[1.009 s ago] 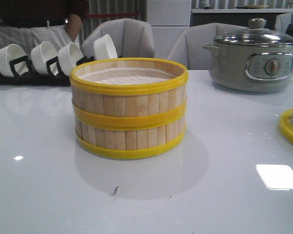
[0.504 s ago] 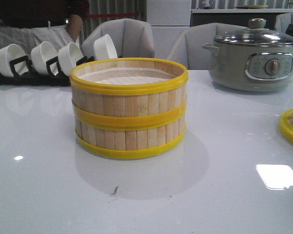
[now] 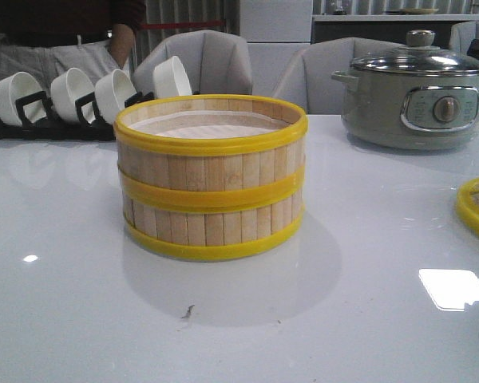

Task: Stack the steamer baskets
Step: 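Grip the lid's yellow hub with the right gripper and lift it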

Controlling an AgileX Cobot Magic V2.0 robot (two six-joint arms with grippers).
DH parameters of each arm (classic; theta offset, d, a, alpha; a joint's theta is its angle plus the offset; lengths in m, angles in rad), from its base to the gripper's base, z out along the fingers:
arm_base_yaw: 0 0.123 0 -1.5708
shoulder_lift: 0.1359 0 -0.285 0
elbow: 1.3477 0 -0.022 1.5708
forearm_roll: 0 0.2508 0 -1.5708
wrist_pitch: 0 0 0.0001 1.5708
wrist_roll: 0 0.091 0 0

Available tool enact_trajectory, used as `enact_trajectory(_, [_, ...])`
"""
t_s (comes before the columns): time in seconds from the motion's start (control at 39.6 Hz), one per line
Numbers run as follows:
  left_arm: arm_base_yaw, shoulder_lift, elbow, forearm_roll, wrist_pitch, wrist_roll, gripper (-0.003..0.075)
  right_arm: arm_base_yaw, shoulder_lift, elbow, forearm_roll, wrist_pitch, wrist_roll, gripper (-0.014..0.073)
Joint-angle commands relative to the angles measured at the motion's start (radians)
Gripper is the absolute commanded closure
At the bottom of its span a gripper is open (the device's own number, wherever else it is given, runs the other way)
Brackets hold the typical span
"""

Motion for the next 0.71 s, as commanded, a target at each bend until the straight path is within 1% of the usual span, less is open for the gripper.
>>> enact_trajectory(0.0, [0.001,0.000,-0.030,0.000,-0.084,-0.009,0.0635,-0.009,-0.053,-0.032,-0.013,-0.034,-0.003,0.0223])
enact_trajectory(0.58, [0.001,0.000,-0.030,0.000,-0.084,-0.009,0.0635,-0.009,-0.035,-0.032,-0.013,-0.028,-0.003,0.0224])
enact_trajectory(0.63, [0.001,0.000,-0.030,0.000,-0.084,-0.009,0.0635,-0.009,-0.035,-0.032,-0.013,-0.028,-0.003,0.0238])
enact_trajectory(0.68, [0.001,0.000,-0.030,0.000,-0.084,-0.009,0.0635,-0.009,-0.035,-0.032,-0.013,-0.027,-0.003,0.0276])
